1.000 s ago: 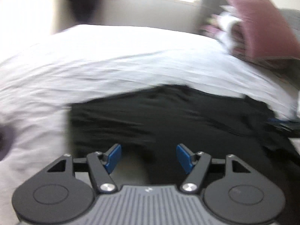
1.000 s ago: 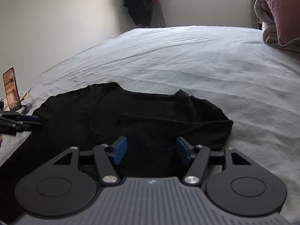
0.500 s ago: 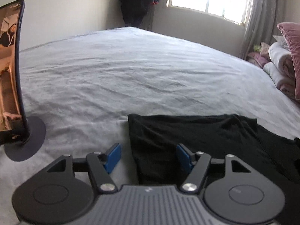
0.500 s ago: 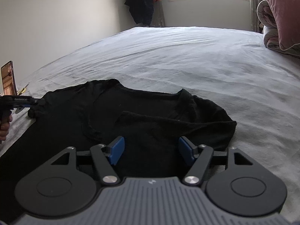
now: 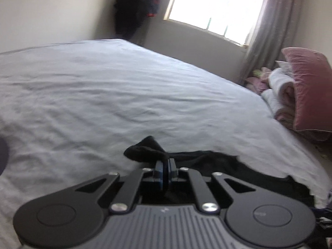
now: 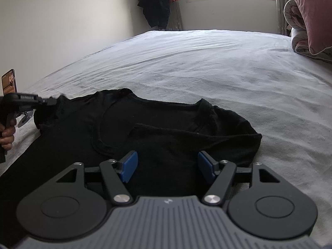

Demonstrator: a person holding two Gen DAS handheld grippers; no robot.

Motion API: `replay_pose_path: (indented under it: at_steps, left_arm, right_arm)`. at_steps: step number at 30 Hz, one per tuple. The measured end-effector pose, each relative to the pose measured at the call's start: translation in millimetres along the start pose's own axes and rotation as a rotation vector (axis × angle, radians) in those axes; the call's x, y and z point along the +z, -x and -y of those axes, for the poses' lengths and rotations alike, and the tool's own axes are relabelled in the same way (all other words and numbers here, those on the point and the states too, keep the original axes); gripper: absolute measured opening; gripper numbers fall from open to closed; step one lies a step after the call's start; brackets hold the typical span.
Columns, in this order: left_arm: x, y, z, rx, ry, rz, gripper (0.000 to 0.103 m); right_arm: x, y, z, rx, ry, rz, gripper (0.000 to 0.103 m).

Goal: Fold clothes

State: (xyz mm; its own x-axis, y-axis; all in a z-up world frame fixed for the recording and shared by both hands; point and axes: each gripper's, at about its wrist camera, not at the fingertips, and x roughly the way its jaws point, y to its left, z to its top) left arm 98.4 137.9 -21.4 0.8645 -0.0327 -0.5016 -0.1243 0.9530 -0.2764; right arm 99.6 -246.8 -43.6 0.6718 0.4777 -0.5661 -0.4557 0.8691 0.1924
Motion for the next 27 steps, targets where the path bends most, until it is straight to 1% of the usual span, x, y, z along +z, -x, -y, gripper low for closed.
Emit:
replay_pose_path:
  at_steps: [4, 11, 16, 19, 20, 21, 22, 23, 26, 27]
  left_arm:
    - [5, 1, 32, -0.073, -0.047, -0.017, 0.004]
    - [-4, -6, 73, -0.17, -0.077, -0.067, 0.004]
    - [-18, -9, 88, -0.234, -0.074, -0.113, 0.004]
    - [-27, -12, 93, -0.255, -0.108, -0.139, 0.005]
    - [-28, -13, 93, -0.272, -0.112, -0.15, 0.007]
    - [-29, -13, 92, -0.288, -0.114, -0.161, 0.012]
    - [-28, -11, 91, -0.302, -0.108, -0.149, 0.016]
    - [-27, -9, 89, -0.316, -0.102, -0.138, 0.022]
    - [-23, -4, 83, -0.355, -0.083, -0.104, 0.023]
    - [-21, -5, 82, -0.352, -0.075, -0.099, 0.022]
  right_arm:
    - [0, 0, 1, 0.005, -0.006, 0.002, 0.069]
    - [0, 1, 1, 0.008, -0.011, 0.004, 0.069]
    - [0, 1, 2, 0.011, -0.014, 0.005, 0.069]
    - [0, 1, 2, 0.011, -0.013, 0.005, 0.069]
    - [0, 1, 2, 0.012, -0.014, 0.005, 0.069]
    - [0, 1, 3, 0.014, -0.015, 0.006, 0.069]
    - [0, 1, 3, 0.015, -0.017, 0.006, 0.069]
    - [0, 1, 3, 0.016, -0.017, 0.006, 0.069]
    - [0, 0, 4, 0.02, -0.019, 0.006, 0.069]
    - [0, 0, 4, 0.021, -0.019, 0.006, 0.069]
